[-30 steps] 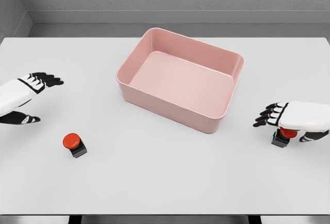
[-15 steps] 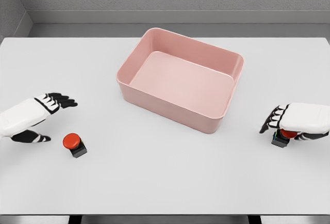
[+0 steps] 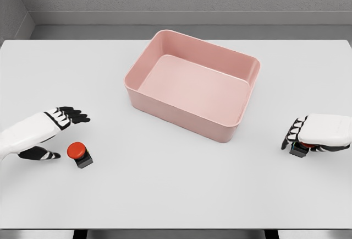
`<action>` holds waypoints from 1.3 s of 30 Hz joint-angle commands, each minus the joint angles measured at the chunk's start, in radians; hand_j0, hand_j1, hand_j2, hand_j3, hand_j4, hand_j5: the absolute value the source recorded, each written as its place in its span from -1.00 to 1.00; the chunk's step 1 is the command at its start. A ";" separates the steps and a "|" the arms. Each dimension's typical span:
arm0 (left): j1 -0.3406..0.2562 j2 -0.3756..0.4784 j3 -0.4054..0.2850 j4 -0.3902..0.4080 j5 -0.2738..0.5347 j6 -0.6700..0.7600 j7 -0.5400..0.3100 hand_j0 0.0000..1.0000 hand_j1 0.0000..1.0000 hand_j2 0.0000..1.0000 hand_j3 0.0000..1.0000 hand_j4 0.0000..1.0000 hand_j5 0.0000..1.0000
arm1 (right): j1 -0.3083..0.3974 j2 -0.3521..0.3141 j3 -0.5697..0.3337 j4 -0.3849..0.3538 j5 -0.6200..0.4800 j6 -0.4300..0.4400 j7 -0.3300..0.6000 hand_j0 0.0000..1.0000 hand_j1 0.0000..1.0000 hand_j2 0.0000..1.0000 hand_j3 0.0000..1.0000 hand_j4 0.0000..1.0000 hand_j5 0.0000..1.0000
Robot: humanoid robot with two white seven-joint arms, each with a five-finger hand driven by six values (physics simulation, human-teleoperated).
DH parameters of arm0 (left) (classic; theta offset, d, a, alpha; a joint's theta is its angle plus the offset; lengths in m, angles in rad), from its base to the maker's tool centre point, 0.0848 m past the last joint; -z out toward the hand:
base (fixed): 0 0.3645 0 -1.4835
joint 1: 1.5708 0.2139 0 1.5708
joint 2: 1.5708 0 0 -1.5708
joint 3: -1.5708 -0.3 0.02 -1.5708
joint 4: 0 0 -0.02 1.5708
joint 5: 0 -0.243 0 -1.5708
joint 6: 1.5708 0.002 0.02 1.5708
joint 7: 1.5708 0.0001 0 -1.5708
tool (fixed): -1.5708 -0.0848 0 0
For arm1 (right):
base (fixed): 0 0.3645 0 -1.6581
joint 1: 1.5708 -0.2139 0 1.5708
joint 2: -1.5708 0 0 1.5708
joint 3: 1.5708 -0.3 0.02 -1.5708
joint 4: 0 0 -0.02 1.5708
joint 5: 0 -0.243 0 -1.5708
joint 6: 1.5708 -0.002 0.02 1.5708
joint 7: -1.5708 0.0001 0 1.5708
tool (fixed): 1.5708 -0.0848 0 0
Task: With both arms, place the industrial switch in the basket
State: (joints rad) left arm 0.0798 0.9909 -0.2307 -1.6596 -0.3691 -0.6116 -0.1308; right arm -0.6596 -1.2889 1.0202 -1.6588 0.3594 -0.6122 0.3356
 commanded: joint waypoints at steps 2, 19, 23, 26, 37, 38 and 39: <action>0.008 -0.005 -0.002 -0.006 0.006 0.001 0.000 1.00 1.00 1.00 1.00 1.00 1.00 | 0.000 -0.001 -0.002 0.001 -0.005 0.001 0.002 0.30 0.30 0.30 0.30 0.30 0.30; 0.017 -0.041 -0.033 -0.049 0.004 0.001 0.000 1.00 1.00 1.00 1.00 1.00 1.00 | 0.000 0.000 -0.006 0.001 -0.007 0.001 0.014 0.02 0.02 0.02 0.02 0.02 0.02; 0.015 -0.046 -0.041 -0.063 0.004 0.001 0.000 1.00 1.00 1.00 1.00 1.00 1.00 | -0.001 -0.001 -0.014 0.002 -0.008 0.001 0.014 -0.01 -0.01 -0.01 -0.01 -0.01 -0.01; 0.015 -0.049 -0.041 -0.071 0.004 0.001 0.000 1.00 1.00 1.00 1.00 1.00 1.00 | -0.008 -0.001 -0.019 0.002 -0.010 0.001 0.016 -0.01 -0.01 -0.01 -0.01 -0.01 -0.01; 0.009 -0.047 -0.039 -0.058 0.002 0.001 -0.036 0.52 0.52 0.52 0.52 0.52 0.52 | -0.034 0.014 -0.049 0.002 -0.011 0.001 0.037 0.00 0.00 0.00 0.00 0.00 0.00; 0.009 -0.047 -0.039 -0.058 0.004 0.001 -0.036 0.41 0.41 0.41 0.41 0.41 0.41 | -0.037 0.016 -0.052 0.001 -0.011 0.001 0.039 0.00 0.00 0.00 0.00 0.00 0.00; 0.009 -0.047 -0.039 -0.060 0.004 0.001 -0.036 0.37 0.37 0.37 0.37 0.37 0.37 | -0.037 0.017 -0.061 0.002 -0.011 0.001 0.039 0.00 0.00 0.00 0.00 0.00 0.00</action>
State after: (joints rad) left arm 0.0890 0.9421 -0.2702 -1.7187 -0.3729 -0.6117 -0.1617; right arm -0.6964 -1.2740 0.9679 -1.6572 0.3536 -0.6125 0.3713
